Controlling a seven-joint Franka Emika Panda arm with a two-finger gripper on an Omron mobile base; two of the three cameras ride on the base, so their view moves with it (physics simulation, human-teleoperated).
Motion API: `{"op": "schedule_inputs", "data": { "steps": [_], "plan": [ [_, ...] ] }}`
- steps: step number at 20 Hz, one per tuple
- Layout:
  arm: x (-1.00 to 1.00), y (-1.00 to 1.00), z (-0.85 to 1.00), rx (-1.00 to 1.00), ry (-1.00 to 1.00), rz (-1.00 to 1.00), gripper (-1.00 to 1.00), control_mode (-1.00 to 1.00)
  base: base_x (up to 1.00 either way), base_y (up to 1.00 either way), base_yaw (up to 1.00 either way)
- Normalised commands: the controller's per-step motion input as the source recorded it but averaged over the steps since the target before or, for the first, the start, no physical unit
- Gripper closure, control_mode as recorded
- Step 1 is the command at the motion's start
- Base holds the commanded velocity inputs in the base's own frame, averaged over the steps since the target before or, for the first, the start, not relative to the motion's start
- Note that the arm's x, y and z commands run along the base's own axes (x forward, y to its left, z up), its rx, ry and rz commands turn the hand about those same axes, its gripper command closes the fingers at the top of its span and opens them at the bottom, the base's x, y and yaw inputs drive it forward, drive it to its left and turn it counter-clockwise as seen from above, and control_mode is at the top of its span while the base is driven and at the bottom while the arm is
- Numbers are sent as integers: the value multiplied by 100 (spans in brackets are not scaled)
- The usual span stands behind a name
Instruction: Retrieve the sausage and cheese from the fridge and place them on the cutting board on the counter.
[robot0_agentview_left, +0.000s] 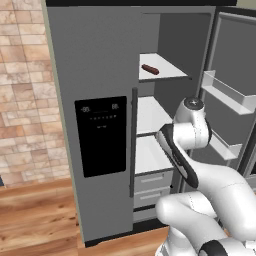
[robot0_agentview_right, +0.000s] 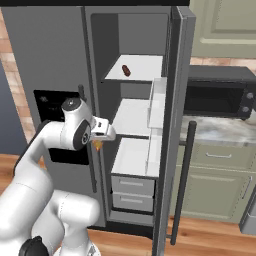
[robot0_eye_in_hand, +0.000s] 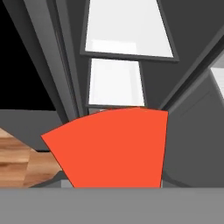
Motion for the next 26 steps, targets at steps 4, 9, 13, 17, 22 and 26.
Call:
{"op": "schedule_inputs", "data": {
  "steps": [4, 9, 13, 17, 22, 26],
  "plan": [
    [0, 0, 0, 0, 0, 0, 100, -100, 0, 0, 0],
    [0, 0, 0, 0, 0, 0, 100, -100, 0, 0, 0],
    [0, 0, 0, 0, 0, 0, 100, -100, 0, 0, 0],
    [0, 0, 0, 0, 0, 0, 100, -100, 0, 0, 0],
    [0, 0, 0, 0, 0, 0, 100, -100, 0, 0, 0],
    [0, 0, 0, 0, 0, 0, 100, -100, 0, 0, 0]
  ]
}}
